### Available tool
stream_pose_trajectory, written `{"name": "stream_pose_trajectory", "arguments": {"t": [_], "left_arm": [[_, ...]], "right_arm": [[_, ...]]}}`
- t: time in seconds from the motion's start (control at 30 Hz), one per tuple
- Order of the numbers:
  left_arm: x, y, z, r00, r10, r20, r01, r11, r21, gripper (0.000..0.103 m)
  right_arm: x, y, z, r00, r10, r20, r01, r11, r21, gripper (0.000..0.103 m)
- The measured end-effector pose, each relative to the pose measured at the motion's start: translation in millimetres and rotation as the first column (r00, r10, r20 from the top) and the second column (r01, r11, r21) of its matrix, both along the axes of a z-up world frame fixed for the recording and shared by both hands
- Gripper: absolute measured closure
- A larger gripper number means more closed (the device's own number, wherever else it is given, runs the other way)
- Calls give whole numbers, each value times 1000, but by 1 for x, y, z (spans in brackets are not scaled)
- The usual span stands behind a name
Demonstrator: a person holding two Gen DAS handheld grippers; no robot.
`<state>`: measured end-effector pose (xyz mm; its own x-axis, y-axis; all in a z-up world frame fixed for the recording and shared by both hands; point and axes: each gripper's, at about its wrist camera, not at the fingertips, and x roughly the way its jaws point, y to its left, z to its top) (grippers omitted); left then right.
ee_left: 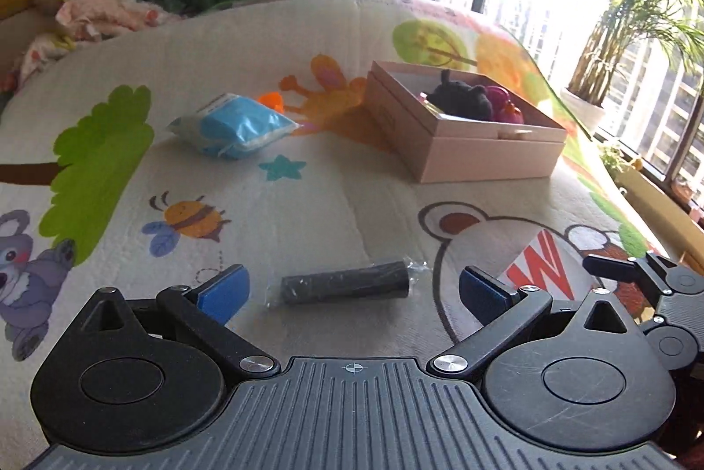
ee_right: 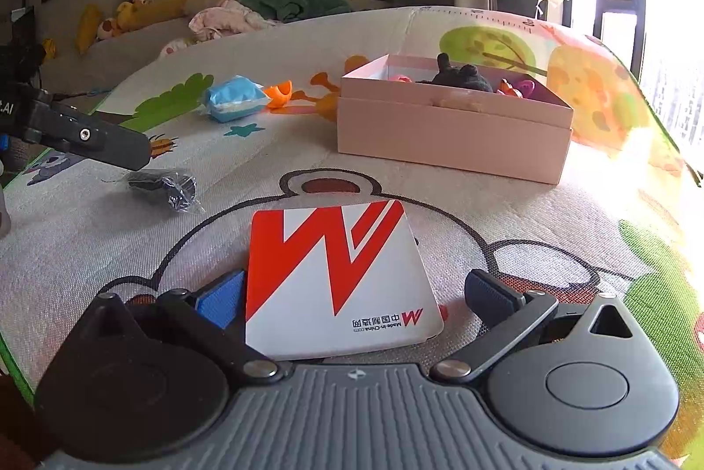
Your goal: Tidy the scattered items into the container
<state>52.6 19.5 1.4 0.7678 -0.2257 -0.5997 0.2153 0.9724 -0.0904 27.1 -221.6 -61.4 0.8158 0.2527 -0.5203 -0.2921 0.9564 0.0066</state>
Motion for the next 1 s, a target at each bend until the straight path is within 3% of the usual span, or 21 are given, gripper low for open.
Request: {"name": "stream_pose_trajectory", "arguments": {"t": [0.07, 0.23, 0.37, 0.6, 0.93, 1.0], "left_arm": [[0, -1, -5, 999, 47, -10, -47, 999, 18, 0], [9, -6, -8, 993, 113, -15, -113, 993, -16, 0], [23, -18, -12, 989, 146, -9, -145, 989, 29, 0], [46, -29, -23, 986, 156, -61, -153, 987, 49, 0], [69, -37, -28, 987, 154, -39, -150, 984, 97, 0], [70, -38, -28, 989, 143, -35, -138, 985, 103, 5]], "right_arm": [[0, 0, 0, 1000, -2, 1, 2, 1000, -1, 0], [-1, 1, 1, 1000, -14, 0, 14, 1000, -5, 0], [-3, 2, 0, 1000, -21, 6, 21, 1000, -5, 0], [-5, 2, -2, 1000, -22, 21, 22, 1000, -2, 0], [-7, 2, -4, 999, -23, 34, 23, 1000, 2, 0], [-7, 2, -4, 999, -22, 34, 22, 1000, 0, 0]]}}
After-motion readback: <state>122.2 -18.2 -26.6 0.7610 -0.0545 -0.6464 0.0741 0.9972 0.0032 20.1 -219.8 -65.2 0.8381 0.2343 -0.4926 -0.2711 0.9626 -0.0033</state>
